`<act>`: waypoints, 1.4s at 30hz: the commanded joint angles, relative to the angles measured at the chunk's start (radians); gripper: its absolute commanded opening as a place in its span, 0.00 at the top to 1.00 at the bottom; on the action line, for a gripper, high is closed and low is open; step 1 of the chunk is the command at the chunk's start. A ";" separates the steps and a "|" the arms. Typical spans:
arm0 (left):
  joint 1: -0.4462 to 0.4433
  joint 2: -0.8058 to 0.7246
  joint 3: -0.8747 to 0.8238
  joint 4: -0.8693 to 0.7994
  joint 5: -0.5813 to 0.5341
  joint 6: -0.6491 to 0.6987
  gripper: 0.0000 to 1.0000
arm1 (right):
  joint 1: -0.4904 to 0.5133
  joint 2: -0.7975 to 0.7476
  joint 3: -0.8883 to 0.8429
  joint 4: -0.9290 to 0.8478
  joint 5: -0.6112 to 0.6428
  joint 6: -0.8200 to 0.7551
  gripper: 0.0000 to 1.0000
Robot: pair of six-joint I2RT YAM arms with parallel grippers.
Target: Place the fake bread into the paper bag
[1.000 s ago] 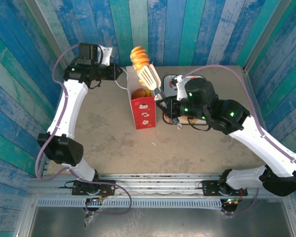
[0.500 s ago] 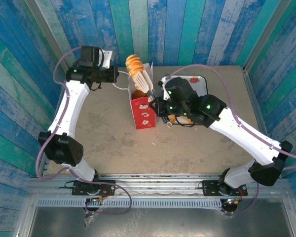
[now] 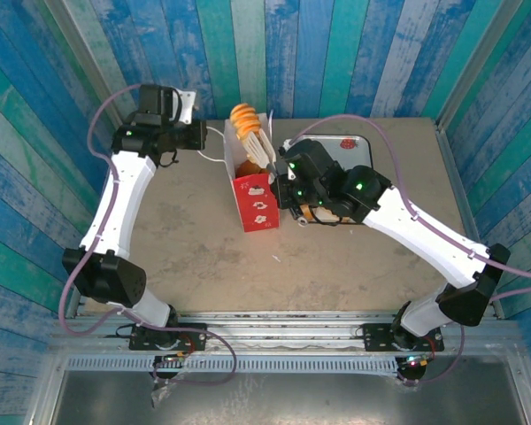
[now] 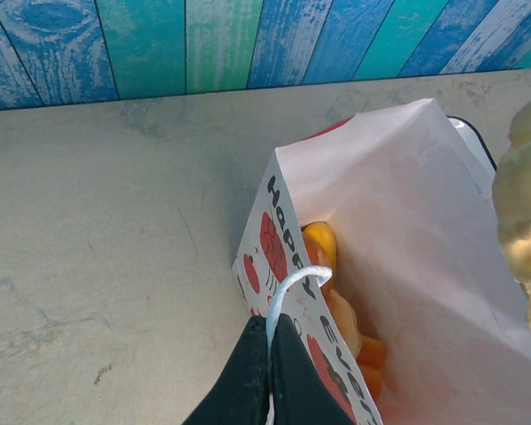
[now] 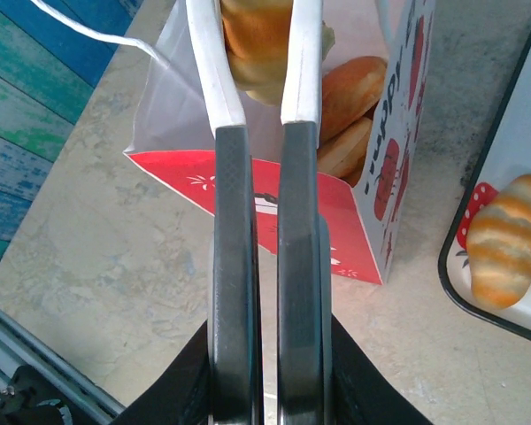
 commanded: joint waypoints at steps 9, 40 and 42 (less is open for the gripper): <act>0.003 -0.053 -0.007 0.011 -0.017 0.019 1.00 | 0.006 0.014 0.008 -0.022 0.041 -0.037 0.80; 0.002 -0.061 -0.018 0.029 0.019 0.013 0.98 | 0.006 0.022 0.000 -0.031 0.023 -0.051 0.49; 0.002 -0.061 -0.018 0.030 0.025 0.012 0.98 | 0.006 0.023 0.004 -0.031 0.021 -0.049 0.48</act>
